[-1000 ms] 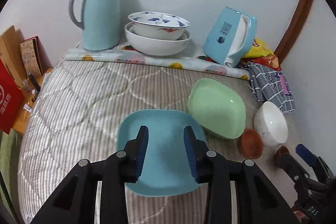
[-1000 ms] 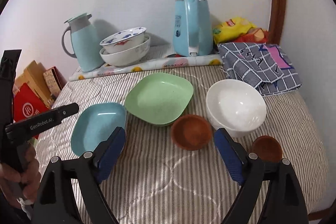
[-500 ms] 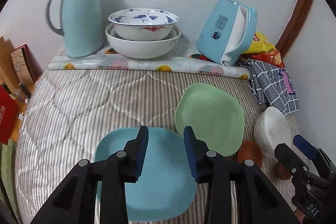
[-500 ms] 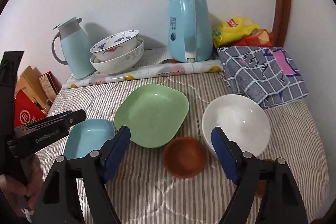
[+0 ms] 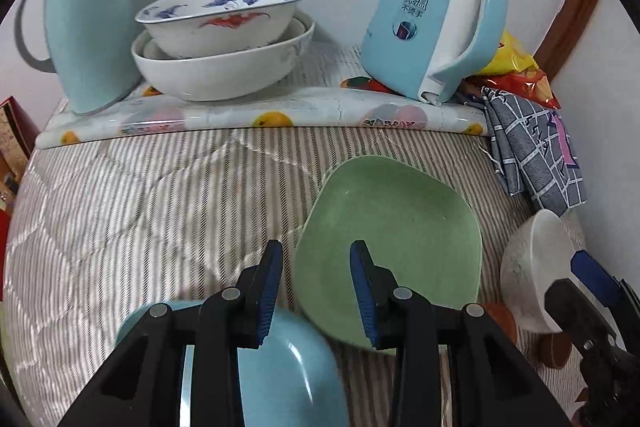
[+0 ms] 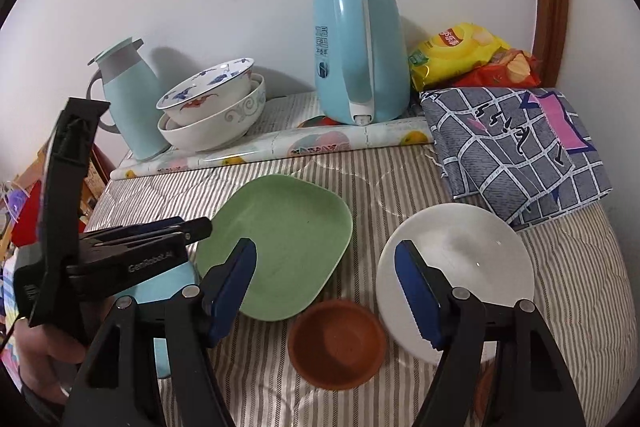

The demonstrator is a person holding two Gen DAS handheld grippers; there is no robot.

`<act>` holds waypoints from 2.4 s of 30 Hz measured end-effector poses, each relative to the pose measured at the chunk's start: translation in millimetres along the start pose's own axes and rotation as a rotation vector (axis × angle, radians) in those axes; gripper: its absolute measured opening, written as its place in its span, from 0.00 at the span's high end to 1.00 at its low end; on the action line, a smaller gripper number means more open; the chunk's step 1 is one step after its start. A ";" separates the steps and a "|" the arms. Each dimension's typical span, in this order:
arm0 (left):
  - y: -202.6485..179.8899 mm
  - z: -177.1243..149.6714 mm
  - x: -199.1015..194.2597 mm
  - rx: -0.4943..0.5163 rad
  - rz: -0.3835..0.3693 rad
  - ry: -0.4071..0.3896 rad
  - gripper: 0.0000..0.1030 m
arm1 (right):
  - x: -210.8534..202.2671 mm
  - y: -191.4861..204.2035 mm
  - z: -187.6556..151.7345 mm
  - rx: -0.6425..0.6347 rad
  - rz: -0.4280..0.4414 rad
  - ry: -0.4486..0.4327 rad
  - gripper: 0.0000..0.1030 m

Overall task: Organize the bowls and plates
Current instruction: 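Move both grippers to the light-green plate rim and close on it, then lift the light-green plate with both grippers and carry it over the blue plate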

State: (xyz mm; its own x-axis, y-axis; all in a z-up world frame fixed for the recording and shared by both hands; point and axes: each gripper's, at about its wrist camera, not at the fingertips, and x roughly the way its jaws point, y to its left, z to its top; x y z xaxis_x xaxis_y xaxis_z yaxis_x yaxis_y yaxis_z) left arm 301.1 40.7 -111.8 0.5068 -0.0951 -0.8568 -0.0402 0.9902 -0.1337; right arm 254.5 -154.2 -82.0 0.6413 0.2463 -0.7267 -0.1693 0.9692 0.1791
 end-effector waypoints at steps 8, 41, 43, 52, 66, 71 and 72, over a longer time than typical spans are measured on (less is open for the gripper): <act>2.5 7.1 30.9 0.007 0.007 0.051 0.68 | 7.6 -2.3 2.9 -0.012 -0.001 0.004 0.30; 42.9 15.6 52.7 -0.050 0.001 0.082 0.86 | 104.2 42.3 14.0 -0.065 -0.138 0.134 0.63; 41.6 15.8 53.1 -0.045 0.003 0.078 0.88 | 108.9 43.8 14.5 -0.074 -0.145 0.140 0.65; 43.2 21.2 46.7 -0.066 -0.027 0.026 0.92 | 122.2 40.4 13.7 -0.057 -0.147 0.174 0.93; 30.0 5.5 -41.8 -0.031 -0.064 -0.072 0.93 | 31.5 43.7 13.8 -0.003 -0.124 0.045 0.93; 22.6 -9.9 -70.4 -0.020 -0.077 -0.098 0.93 | -3.2 50.3 2.1 0.010 -0.132 0.014 0.93; 22.1 -13.6 -76.3 -0.019 -0.080 -0.102 0.92 | -10.9 50.9 -1.0 0.013 -0.136 0.008 0.93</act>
State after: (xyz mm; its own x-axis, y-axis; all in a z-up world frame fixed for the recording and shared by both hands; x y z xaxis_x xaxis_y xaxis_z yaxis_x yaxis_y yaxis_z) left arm 249.9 68.4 -56.1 0.5939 -0.1620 -0.7881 -0.0120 0.9776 -0.2100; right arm 238.1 -107.6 -65.6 0.6517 0.1126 -0.7501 -0.0714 0.9936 0.0871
